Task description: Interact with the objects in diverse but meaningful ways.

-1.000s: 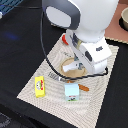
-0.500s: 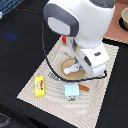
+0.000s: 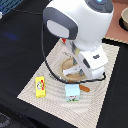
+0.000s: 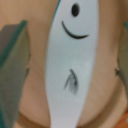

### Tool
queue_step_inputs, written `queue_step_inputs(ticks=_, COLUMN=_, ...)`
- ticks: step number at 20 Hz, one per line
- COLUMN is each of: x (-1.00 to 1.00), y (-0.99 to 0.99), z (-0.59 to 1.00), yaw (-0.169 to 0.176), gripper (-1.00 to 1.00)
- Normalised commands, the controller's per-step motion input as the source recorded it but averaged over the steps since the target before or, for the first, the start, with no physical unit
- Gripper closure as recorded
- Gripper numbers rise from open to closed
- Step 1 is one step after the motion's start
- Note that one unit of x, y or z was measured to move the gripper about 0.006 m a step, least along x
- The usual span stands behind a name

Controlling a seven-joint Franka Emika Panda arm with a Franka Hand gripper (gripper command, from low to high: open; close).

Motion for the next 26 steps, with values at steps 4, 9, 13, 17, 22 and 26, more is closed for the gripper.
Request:
queue_step_inputs(ticks=4, x=-0.42, y=0.64, z=0.64, yaw=0.000, gripper=-1.00)
queue_step_inputs(ticks=9, x=-0.52, y=0.71, z=0.42, yaw=0.010, gripper=-1.00)
queue_step_inputs(ticks=13, x=-0.55, y=0.75, z=0.17, yaw=-0.007, gripper=-1.00)
queue_step_inputs(ticks=17, x=-0.53, y=0.70, z=0.02, yaw=-0.069, gripper=-1.00)
queue_step_inputs(ticks=22, x=-0.54, y=0.39, z=-0.03, yaw=-0.145, gripper=-1.00)
queue_step_inputs(ticks=26, x=-0.56, y=0.15, z=-0.10, yaw=-0.177, gripper=-1.00)
